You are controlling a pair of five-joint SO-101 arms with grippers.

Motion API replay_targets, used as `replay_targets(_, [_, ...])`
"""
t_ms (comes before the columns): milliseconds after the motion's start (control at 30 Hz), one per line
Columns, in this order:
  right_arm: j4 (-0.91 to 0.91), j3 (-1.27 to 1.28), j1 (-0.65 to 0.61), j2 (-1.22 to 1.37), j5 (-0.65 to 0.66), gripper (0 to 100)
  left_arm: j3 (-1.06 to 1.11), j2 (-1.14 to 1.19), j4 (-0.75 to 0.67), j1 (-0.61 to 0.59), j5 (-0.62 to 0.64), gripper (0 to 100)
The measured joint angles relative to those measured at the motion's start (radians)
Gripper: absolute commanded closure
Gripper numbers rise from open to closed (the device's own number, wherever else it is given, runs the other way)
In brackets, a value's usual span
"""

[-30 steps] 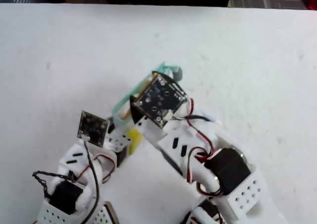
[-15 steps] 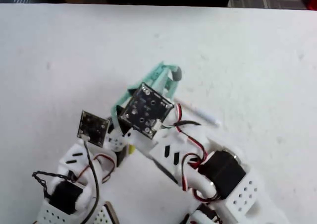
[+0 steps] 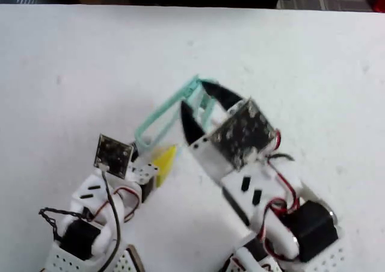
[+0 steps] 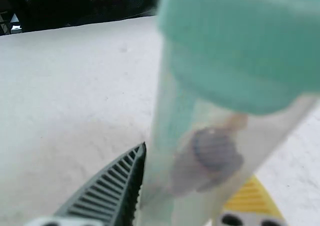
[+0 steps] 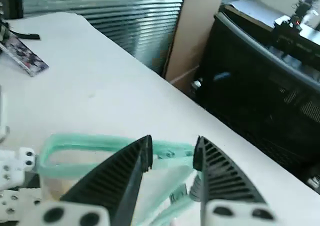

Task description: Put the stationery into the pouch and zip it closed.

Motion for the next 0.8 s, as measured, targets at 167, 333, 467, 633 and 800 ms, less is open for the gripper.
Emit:
replay_targets(167, [0.015, 0.048, 0.163, -0.02, -0.055, 86.1, 0.0, 0.0, 0.0, 0.0, 0.0, 79])
replay_targets(333, [-0.008, 0.183, 0.29, -0.005, -0.13, 86.1, 0.0, 0.0, 0.0, 0.0, 0.0, 83])
replay_targets(467, [-0.066, 0.276, 0.348, -0.003, -0.107, 86.1, 0.0, 0.0, 0.0, 0.0, 0.0, 88])
replay_targets(633, [-0.132, 0.37, 0.356, -0.009, -0.107, 86.1, 0.0, 0.0, 0.0, -0.002, -0.051, 88])
replay_targets(800, [-0.218, 0.5, 0.359, -0.009, -0.107, 86.1, 0.0, 0.0, 0.0, -0.002, -0.061, 88])
